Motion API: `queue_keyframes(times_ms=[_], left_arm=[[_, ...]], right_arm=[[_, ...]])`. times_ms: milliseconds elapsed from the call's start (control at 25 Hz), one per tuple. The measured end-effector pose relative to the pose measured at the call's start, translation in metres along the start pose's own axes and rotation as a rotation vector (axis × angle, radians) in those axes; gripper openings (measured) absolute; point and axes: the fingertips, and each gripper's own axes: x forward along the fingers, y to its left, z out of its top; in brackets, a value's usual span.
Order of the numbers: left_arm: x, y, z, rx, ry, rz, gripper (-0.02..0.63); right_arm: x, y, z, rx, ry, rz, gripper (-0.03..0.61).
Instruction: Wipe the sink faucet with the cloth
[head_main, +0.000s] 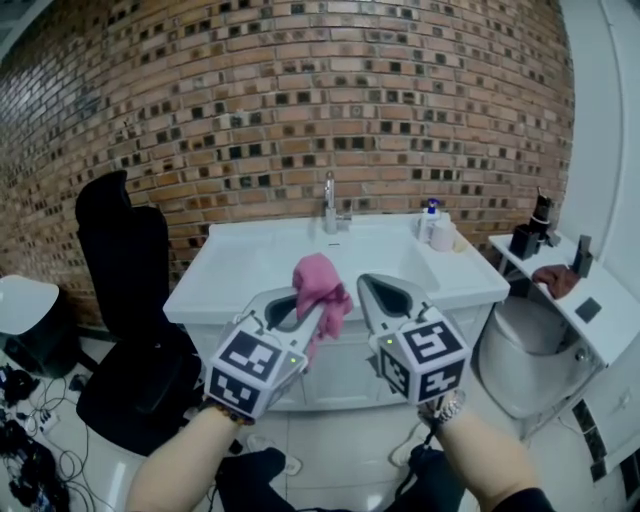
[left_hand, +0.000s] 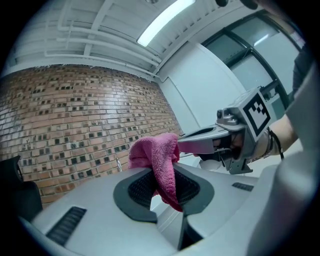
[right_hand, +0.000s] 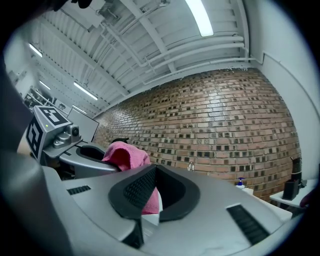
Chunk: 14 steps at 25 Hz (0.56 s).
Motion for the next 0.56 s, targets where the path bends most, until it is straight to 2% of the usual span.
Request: queue_keyframes(times_ms=[560], left_arm=[[-0.059, -0.044, 0.013, 0.002, -0.021, 0.012, 0.072]], right_arm=[[-0.063, 0.040, 0.008, -0.013, -0.015, 0.019, 0.011]])
